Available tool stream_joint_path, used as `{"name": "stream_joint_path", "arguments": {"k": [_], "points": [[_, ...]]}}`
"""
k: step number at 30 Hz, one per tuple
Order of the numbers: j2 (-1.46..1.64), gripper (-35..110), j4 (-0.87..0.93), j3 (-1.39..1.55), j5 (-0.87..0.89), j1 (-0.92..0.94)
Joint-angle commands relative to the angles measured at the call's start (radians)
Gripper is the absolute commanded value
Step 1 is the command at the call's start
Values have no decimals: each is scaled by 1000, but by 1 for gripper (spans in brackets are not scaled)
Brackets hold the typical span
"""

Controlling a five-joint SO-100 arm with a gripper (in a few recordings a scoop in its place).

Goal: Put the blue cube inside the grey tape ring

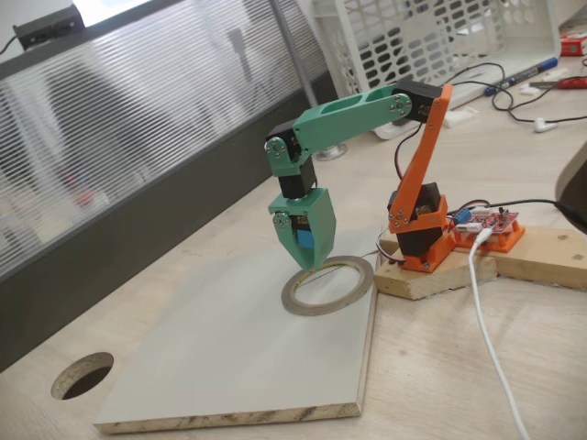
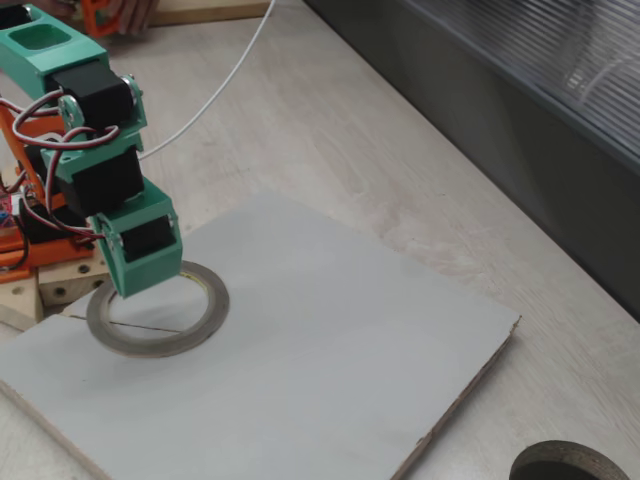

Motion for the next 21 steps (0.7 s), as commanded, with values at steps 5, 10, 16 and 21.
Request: {"name": "stream_joint_path", "arguments": {"k": [5, 10, 16, 21], "points": [[26, 6, -6, 101, 18, 9], [37, 6, -6, 130, 11, 9], [43, 9, 0, 117, 9, -2], [41, 28, 8, 117, 9, -2]]}}
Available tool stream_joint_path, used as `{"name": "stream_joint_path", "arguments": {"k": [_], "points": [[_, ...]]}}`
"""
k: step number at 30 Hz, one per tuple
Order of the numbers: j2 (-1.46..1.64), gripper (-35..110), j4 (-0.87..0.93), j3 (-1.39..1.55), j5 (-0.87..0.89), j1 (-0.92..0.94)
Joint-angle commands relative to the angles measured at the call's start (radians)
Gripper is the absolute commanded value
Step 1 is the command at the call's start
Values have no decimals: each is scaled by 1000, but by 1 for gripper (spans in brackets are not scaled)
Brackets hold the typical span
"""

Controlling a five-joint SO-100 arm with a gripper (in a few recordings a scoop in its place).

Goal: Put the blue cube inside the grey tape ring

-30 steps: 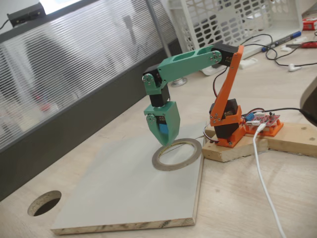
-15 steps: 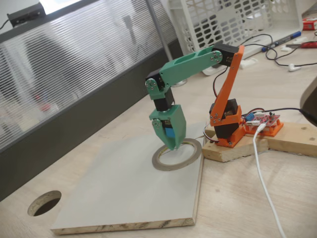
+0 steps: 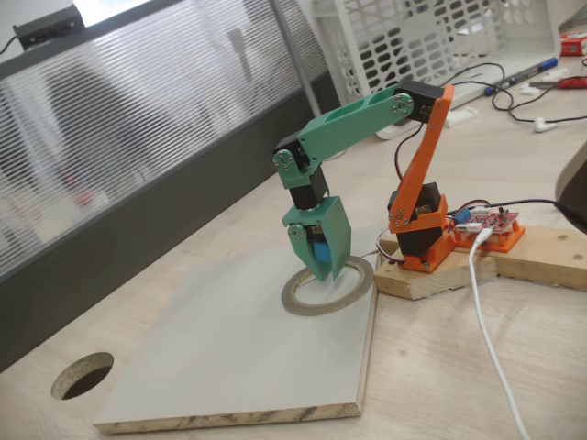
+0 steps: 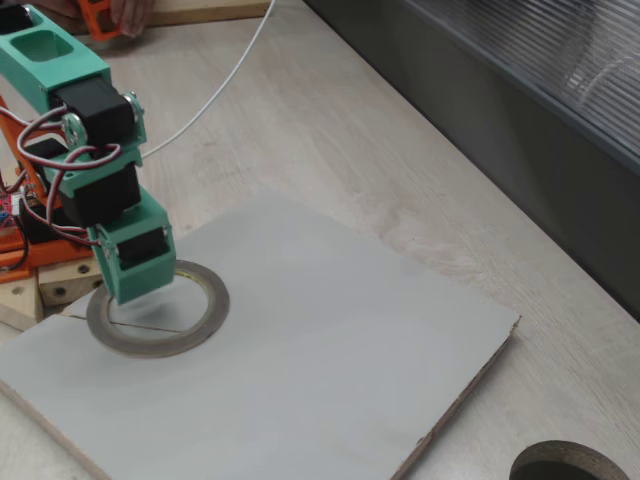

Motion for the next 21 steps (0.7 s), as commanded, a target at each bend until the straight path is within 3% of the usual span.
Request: {"name": "stream_joint_path", "arguments": {"k": [1, 8, 16, 21], "points": [[26, 33, 8, 3, 9, 5], [11, 59, 124, -17, 11, 6], [17, 61, 153, -28, 11, 5], [11, 61, 356, -270, 11, 3]]}}
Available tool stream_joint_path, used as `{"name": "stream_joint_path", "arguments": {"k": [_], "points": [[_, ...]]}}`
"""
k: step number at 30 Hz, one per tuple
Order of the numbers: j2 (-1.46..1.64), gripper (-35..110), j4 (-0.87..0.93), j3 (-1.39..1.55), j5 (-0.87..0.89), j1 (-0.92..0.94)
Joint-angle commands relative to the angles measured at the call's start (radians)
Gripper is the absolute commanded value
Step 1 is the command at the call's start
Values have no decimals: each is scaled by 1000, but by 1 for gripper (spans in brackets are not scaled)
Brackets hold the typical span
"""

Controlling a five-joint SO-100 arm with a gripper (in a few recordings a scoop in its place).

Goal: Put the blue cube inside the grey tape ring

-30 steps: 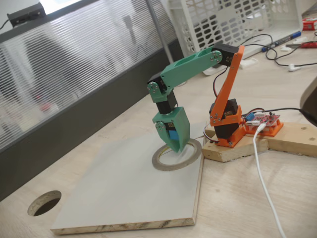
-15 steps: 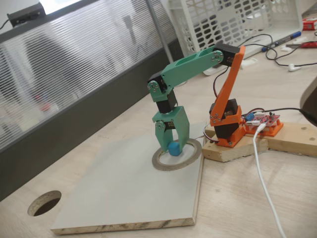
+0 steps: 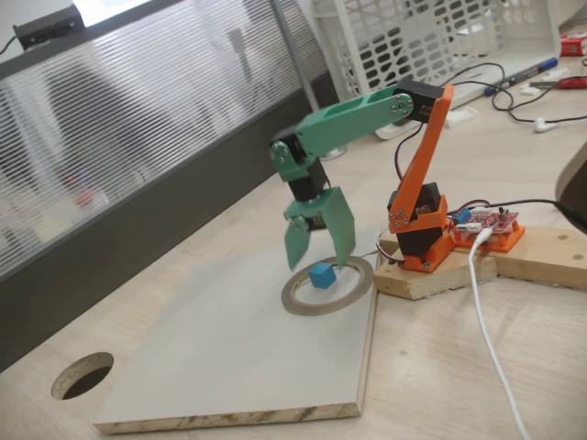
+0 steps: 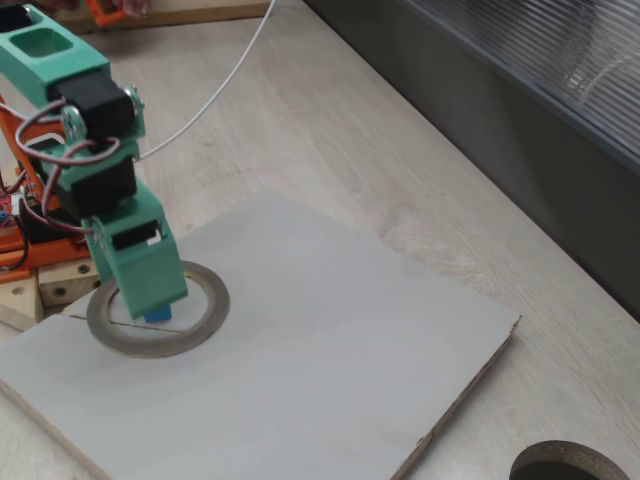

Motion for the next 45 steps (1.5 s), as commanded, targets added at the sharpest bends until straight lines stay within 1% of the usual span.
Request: {"name": "stream_joint_path", "arguments": {"k": [1, 4, 6, 7, 10, 14, 26, 28, 30, 35, 37, 38, 40, 45], "points": [[12, 61, 183, -202, 11, 2], [0, 61, 337, -388, 9, 2], [-61, 61, 439, -471, 2, 2], [-97, 61, 460, -494, -11, 2], [-187, 61, 446, -545, -69, 2], [-216, 61, 446, -557, -129, 2], [-212, 60, 445, -558, -135, 3], [-210, 55, 445, -558, -135, 2], [-204, 46, 445, -558, -135, 2], [-201, 8, 445, -617, -135, 2], [-201, -4, 445, -681, -133, 2], [-201, -5, 445, -710, -129, 2], [-206, -2, 445, -749, -130, 11], [-201, 1, 445, -749, -130, 14]]}}
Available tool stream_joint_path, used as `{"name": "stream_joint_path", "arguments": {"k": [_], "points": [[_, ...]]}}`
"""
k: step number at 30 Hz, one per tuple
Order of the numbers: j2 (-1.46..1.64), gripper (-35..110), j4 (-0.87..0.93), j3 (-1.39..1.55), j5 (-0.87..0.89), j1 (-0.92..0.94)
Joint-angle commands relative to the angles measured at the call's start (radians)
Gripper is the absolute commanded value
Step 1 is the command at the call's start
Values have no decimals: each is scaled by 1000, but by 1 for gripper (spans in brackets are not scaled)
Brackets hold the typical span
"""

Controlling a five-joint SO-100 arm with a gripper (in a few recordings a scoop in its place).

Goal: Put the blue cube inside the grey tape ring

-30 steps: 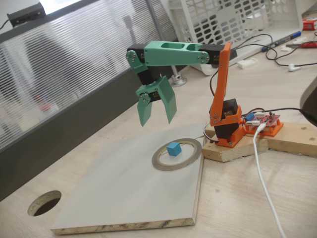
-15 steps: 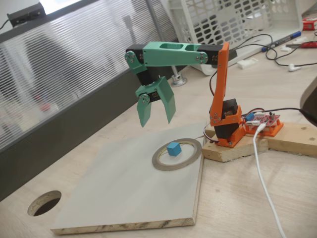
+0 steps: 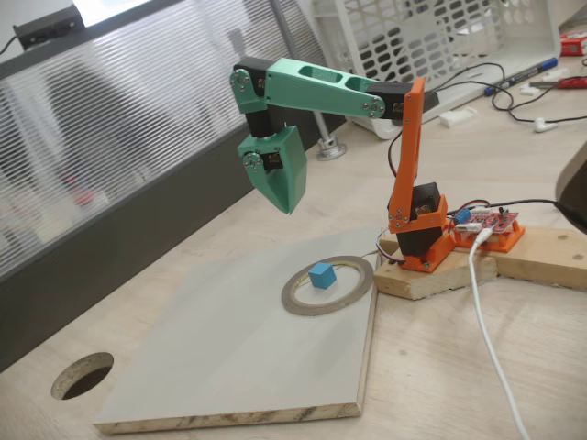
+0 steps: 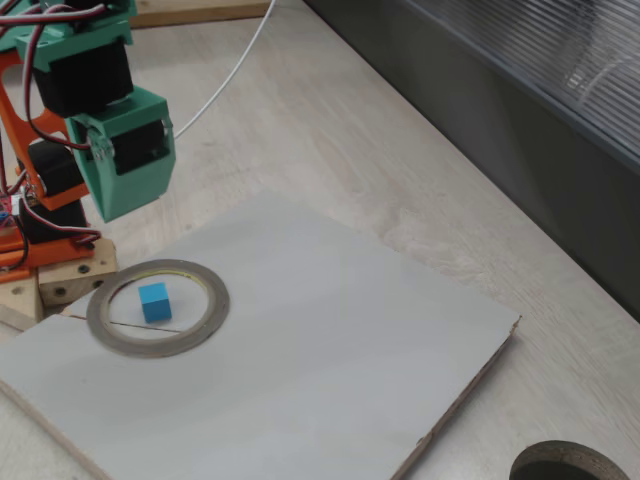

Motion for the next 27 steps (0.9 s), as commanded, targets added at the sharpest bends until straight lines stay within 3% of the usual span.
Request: {"name": "stream_joint_path", "arguments": {"k": [1, 7, 15, 27], "points": [[15, 1, 23, -15, 0, 11], [18, 1, 23, 14, 2, 3], [215, 2, 21, 336, 8, 0], [224, 2, 21, 357, 9, 11]]}}
